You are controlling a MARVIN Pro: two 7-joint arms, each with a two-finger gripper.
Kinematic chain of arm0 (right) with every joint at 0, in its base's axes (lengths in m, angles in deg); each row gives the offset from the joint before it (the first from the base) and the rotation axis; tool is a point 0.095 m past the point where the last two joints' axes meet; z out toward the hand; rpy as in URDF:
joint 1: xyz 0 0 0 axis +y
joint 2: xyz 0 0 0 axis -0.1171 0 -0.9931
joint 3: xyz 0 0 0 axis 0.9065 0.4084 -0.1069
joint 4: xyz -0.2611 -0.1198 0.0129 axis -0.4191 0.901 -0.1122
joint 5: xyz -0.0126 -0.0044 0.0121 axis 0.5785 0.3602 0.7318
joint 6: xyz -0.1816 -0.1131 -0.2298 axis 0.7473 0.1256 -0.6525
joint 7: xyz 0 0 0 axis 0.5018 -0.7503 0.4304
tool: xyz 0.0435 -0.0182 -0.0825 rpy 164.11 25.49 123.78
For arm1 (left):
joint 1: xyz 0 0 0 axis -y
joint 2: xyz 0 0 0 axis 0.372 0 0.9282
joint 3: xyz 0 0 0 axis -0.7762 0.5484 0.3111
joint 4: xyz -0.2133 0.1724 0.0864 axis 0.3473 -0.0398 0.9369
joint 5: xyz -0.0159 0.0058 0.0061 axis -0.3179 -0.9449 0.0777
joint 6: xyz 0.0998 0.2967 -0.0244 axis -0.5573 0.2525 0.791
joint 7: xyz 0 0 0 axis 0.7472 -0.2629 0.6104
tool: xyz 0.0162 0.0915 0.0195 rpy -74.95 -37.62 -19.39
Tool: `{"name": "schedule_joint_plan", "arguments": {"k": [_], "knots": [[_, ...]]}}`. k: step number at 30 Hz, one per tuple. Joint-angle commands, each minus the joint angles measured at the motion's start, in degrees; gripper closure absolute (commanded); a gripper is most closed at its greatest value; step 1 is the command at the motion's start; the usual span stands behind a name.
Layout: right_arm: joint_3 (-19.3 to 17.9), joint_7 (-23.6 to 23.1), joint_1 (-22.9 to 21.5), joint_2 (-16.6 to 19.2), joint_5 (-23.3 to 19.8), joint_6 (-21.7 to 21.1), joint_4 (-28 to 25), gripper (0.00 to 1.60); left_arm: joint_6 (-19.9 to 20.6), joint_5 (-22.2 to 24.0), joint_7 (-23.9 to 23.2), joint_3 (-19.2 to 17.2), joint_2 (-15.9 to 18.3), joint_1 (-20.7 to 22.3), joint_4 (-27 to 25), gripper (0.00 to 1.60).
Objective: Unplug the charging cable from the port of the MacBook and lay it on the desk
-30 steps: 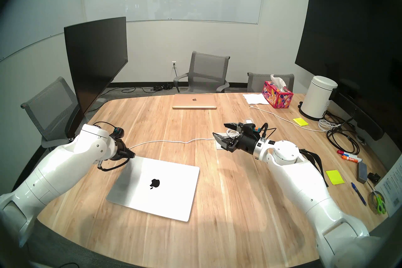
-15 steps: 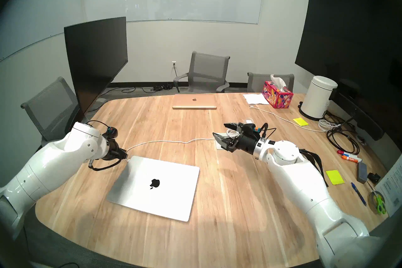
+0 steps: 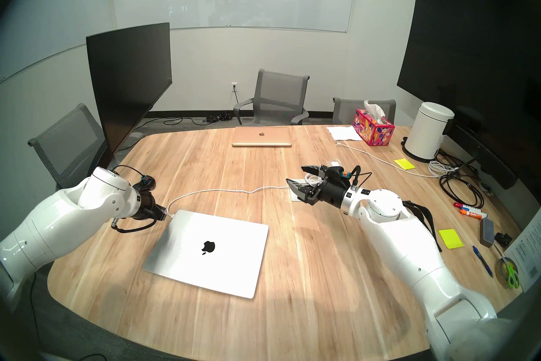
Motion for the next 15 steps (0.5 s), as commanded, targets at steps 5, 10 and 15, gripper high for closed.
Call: {"name": "schedule_joint_plan", "arguments": {"k": [5, 10, 15], "knots": [[-0.4, 0.0, -0.8, 0.0, -0.2, 0.0, -0.8, 0.0, -5.4, -5.5, -10.9, -0.1, 8.4, 3.3, -1.0, 0.82], [-0.4, 0.0, -0.8, 0.0, -0.2, 0.0, -0.8, 0.0, -8.4, -9.7, -16.5, 1.9, 10.8, 4.5, 0.1, 0.6], [-0.4, 0.0, -0.8, 0.0, -0.2, 0.0, -0.8, 0.0, -12.3, -14.1, -22.1, 4.3, 12.0, 6.2, 1.7, 0.37]]}}
